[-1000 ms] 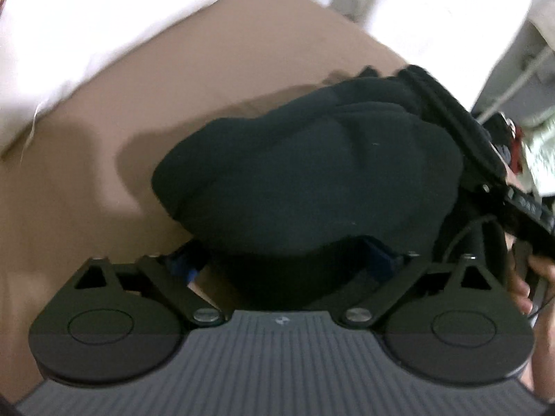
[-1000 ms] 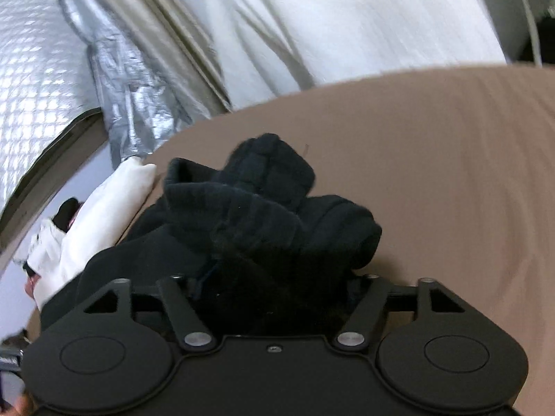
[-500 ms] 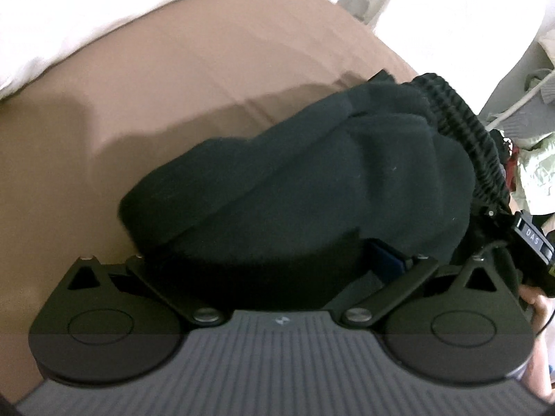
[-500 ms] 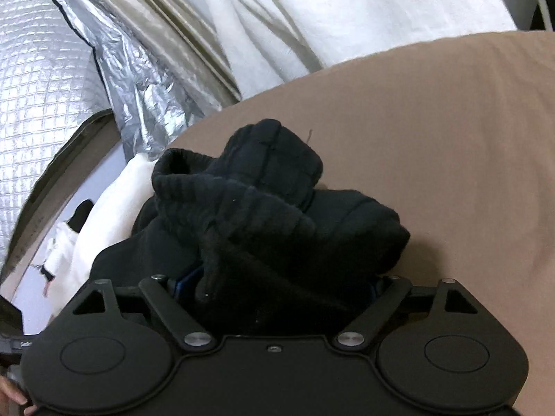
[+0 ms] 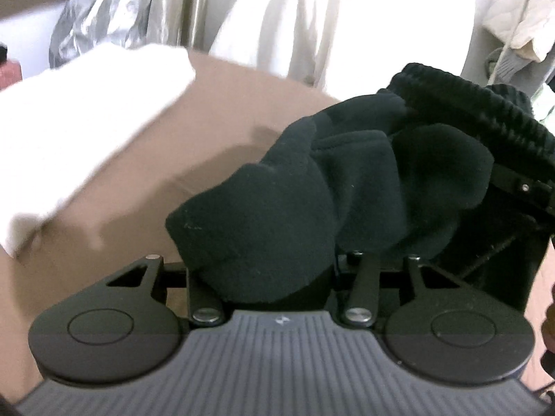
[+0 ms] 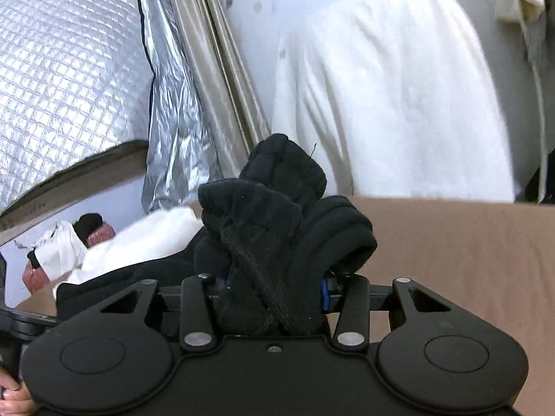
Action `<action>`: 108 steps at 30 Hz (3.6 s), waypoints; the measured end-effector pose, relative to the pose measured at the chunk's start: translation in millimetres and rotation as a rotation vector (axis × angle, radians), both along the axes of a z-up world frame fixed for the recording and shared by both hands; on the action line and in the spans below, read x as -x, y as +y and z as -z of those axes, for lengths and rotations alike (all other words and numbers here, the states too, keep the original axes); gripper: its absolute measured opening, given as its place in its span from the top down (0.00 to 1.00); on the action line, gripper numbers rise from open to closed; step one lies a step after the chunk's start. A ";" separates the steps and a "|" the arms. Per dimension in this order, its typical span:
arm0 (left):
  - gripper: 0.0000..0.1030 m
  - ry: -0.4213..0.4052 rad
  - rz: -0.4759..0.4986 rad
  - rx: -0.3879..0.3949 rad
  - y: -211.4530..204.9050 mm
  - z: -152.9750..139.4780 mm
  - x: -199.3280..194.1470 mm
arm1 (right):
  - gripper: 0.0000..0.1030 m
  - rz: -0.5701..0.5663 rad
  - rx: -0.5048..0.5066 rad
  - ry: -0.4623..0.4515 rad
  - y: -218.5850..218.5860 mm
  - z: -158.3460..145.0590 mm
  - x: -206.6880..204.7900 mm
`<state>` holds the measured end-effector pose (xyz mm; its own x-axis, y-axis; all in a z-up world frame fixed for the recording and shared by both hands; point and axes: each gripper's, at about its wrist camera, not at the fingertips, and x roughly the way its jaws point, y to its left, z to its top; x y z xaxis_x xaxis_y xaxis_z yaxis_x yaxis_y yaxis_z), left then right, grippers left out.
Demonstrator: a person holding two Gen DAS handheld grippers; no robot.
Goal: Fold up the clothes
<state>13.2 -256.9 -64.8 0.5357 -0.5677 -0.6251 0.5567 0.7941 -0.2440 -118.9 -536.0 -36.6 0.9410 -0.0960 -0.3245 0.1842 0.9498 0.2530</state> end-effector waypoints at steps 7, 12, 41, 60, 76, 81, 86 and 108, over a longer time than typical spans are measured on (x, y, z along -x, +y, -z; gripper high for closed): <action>0.57 -0.063 -0.168 0.085 83.5 -58.3 -12.2 | 0.54 -0.032 -0.018 -0.058 44.3 -44.6 -28.6; 0.57 -0.119 -0.318 0.088 138.2 -89.5 -42.7 | 0.54 -0.136 -0.017 -0.070 79.2 -70.5 -109.9; 0.09 0.287 -0.701 0.302 284.0 39.7 -327.0 | 0.49 -0.237 -0.472 0.105 47.8 85.2 -445.0; 0.18 0.046 -0.609 -0.062 206.6 -25.3 -294.3 | 0.39 -0.249 -0.573 0.400 15.9 33.2 -431.2; 0.36 0.066 -0.260 0.025 177.9 3.7 -236.6 | 0.59 -0.418 0.233 0.262 100.9 -29.3 -412.9; 0.35 0.016 -0.230 -0.128 152.1 11.7 -224.6 | 0.71 -0.345 0.331 0.262 99.2 9.9 -420.4; 0.33 0.044 -0.248 -0.117 154.8 12.2 -223.9 | 0.71 -0.368 0.257 0.207 83.4 24.5 -421.1; 0.13 0.046 -0.548 -0.101 193.6 -4.3 -201.6 | 0.19 -0.344 0.096 0.145 90.3 -35.5 -289.5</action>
